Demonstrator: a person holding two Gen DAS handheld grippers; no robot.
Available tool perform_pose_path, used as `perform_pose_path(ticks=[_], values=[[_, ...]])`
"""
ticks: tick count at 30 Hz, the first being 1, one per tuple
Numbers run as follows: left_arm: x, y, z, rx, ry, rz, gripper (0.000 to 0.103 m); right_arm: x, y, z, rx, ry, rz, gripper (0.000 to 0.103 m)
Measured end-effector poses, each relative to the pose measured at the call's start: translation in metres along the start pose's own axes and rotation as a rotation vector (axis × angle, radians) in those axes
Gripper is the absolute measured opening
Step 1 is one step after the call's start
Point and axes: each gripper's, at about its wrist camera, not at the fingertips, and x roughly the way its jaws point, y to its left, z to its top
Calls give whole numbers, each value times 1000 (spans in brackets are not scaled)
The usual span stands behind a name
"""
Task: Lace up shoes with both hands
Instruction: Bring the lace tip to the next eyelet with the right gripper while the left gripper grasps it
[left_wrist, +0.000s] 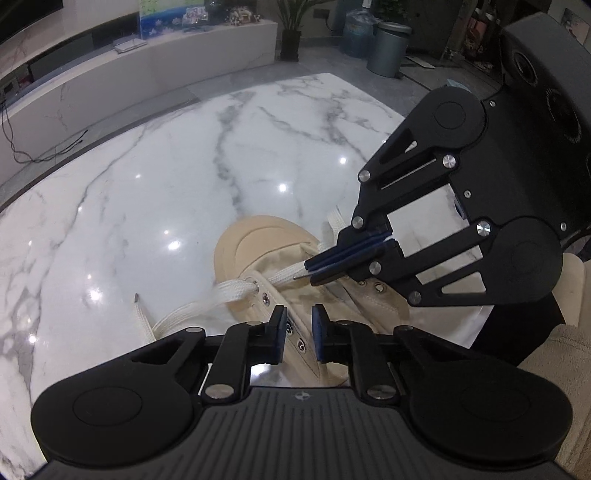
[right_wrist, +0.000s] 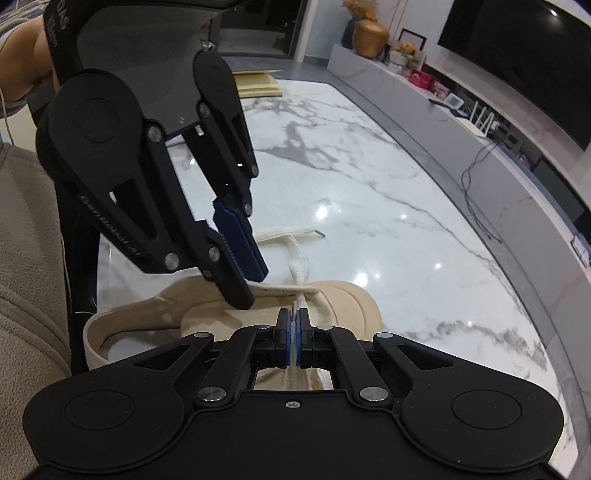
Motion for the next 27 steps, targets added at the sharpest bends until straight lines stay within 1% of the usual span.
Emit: perform_pose_path(ticks=[5,9,16,27], values=[[-2,9,-5,-32,0,15,12,7,1,4,-29,2,6,1],[-5,15,-8,-55,-4,11,12,13,1,7,-52,3,11,1],[-4,16,-8,-57,-5,14,12,23,2,13,-92,6,20,1],[-5,16,-11,-59,-4,10,12,27,3,13,-94,15,35,1]])
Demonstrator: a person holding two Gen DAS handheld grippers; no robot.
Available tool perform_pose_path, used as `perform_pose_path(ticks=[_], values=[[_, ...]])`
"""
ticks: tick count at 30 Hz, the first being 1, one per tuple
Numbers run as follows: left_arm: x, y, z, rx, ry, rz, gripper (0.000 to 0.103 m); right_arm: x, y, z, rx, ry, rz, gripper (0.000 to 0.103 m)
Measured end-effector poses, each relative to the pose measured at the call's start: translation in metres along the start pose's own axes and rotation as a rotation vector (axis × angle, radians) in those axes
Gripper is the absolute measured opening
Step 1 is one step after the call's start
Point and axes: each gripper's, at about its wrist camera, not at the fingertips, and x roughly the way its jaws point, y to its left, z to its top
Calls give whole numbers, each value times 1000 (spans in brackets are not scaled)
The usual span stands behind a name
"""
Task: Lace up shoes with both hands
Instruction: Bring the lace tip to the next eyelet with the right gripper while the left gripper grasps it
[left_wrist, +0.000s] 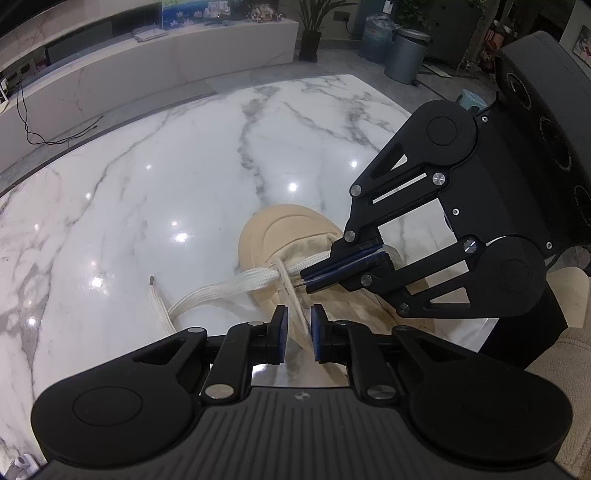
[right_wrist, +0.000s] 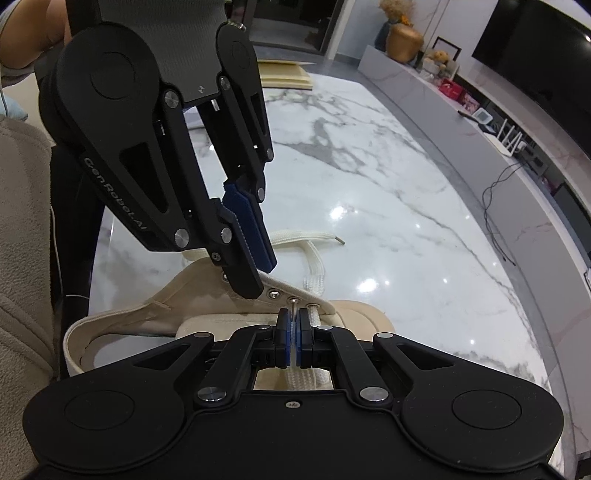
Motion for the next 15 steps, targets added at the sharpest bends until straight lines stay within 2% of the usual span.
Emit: perform_pose_path(ticks=[15], values=[[0,0,1,6,7,-1,12,-1,3,0,0,-5,2,2]])
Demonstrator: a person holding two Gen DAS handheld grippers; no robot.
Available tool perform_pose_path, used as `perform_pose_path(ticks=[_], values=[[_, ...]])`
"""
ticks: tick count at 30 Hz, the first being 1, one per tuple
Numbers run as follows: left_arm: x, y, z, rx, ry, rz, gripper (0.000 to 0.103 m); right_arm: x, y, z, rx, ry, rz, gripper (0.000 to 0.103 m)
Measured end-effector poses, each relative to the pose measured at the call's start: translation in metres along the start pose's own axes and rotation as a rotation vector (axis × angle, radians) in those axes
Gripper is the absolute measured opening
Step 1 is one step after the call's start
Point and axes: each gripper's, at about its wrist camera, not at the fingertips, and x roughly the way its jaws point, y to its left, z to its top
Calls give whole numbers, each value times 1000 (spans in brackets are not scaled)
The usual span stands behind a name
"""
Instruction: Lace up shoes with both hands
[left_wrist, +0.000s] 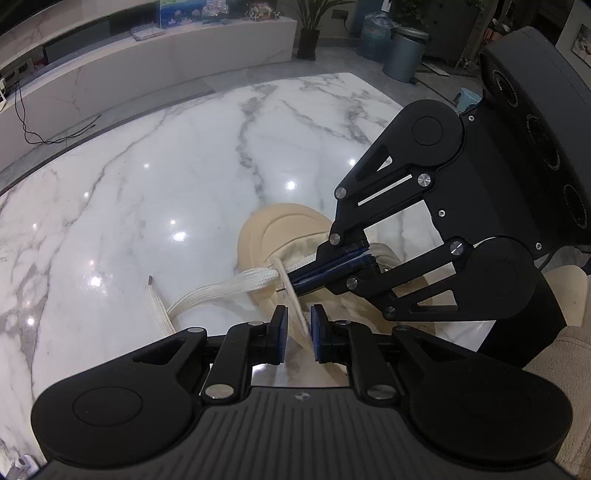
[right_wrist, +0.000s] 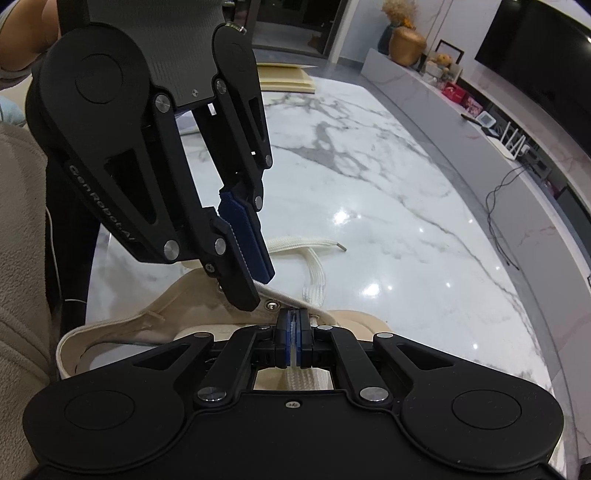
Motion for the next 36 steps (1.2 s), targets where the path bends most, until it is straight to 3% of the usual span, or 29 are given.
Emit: perform_pose_path(ticks=[6,13,25,30,36], values=[[0,5,0,5,1,0,12,-6,5,1,7,2,-8,5],[0,2,-1,5,0,4,12,-18,8,-2,27,1,-7,30],[0,-3,0,13,2,14,12,-32,-6,-8,127,18,-43,30],[0,-3,1,19,2,11,13,-38,-20,-18,299,63,-58,30],[0,-3,1,17,3,11,13,-24,-34,-18,400,105,-29,27]])
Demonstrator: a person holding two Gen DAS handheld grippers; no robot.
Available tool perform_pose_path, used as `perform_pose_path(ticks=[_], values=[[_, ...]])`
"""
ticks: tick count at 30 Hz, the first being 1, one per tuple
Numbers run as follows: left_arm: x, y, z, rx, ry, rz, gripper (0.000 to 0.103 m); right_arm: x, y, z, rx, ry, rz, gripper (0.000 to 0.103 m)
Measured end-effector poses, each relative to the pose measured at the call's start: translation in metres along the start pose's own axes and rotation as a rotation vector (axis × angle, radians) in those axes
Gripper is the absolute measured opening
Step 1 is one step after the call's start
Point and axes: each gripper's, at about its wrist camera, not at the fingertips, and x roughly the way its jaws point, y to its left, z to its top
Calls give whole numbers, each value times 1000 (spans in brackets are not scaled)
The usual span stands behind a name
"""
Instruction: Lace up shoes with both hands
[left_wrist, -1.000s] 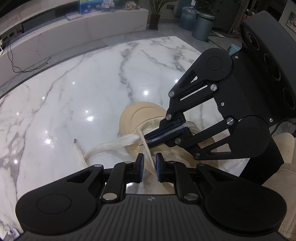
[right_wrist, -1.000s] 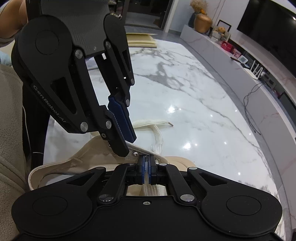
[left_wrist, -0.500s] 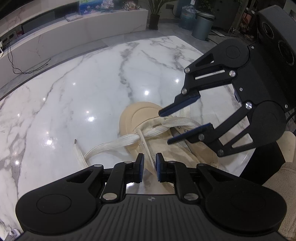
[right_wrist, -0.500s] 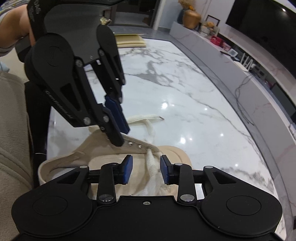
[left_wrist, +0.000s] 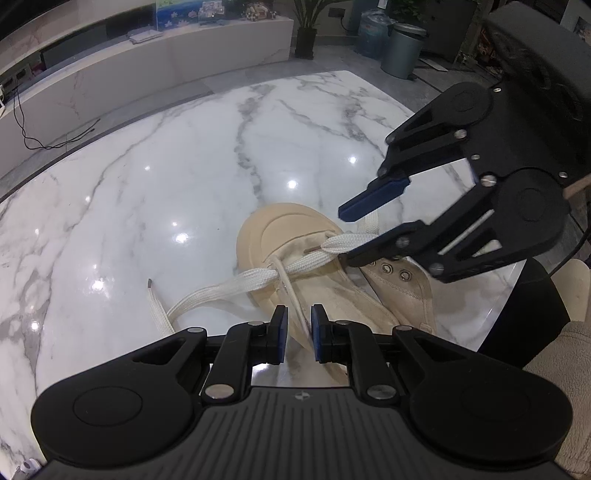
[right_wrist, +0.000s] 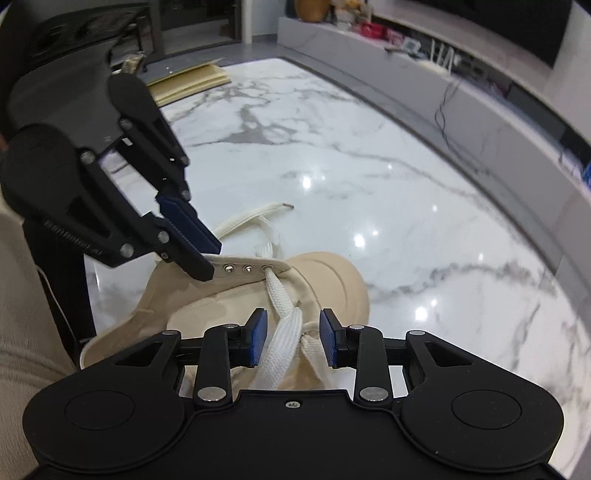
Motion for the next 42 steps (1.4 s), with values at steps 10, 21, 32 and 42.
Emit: perform_pose_path(ticks=[10,21,32,42], values=[[2,2,0,1,0,-4,15,-13,1,0,-18,-49,67,3],[2,7,-3,-19,-1,-4,15,-15,16,6,-96,-62,129,3],[1,13,-8,-14,-2,-7,15,-7,14,7,-92,-43,130,3],[0,9,-4,-6,3,-7,15,2,13,8,-96,-31,129,3]])
